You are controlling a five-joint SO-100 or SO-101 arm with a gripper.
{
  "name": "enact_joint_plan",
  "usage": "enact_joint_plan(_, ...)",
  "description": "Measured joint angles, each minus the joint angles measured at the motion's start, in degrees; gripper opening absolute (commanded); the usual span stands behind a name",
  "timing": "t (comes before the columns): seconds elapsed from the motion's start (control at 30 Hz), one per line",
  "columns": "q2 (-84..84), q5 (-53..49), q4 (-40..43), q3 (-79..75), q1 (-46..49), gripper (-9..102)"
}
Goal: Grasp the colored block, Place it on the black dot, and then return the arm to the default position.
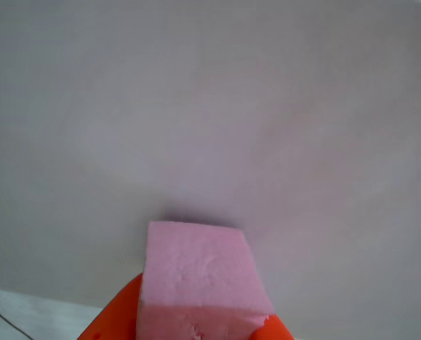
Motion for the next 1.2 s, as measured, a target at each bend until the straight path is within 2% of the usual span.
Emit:
enact_joint_plan(0.23, 0.0, 0.0, 0.2, -0.1, 0.0, 0)
enact_joint_plan(0.6, 0.0, 0.0, 0.8, -0.1, 0.0, 18)
enact_joint_plan(1.2, 0.1, -0.7, 1.8, -0.1, 0.0, 32)
